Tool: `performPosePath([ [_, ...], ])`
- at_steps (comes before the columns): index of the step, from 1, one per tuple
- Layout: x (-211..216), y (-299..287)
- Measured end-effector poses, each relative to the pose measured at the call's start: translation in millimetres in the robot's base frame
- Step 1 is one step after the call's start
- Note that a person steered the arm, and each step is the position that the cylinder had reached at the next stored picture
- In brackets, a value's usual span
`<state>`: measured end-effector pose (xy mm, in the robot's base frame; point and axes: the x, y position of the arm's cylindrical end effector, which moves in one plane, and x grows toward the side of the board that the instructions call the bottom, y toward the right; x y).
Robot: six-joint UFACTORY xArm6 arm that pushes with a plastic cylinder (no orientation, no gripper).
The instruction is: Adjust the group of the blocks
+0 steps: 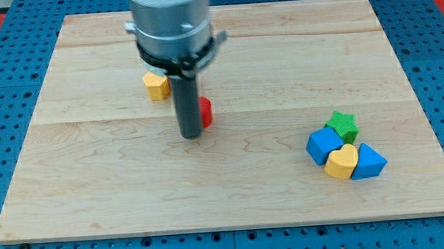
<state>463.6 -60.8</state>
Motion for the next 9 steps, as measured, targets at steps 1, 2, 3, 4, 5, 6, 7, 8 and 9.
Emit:
performPosePath([
  [1,-11.8,-1.7],
  [2,4.7,2.5],
  [3,40.4,15.3],
  [4,40.6,23.9],
  [5,27.2,37.1],
  [6,2.2,36.6],
  [7,-9.6,36.6],
  [8,-35.5,36.0],
  [9,-24.4,34.5],
])
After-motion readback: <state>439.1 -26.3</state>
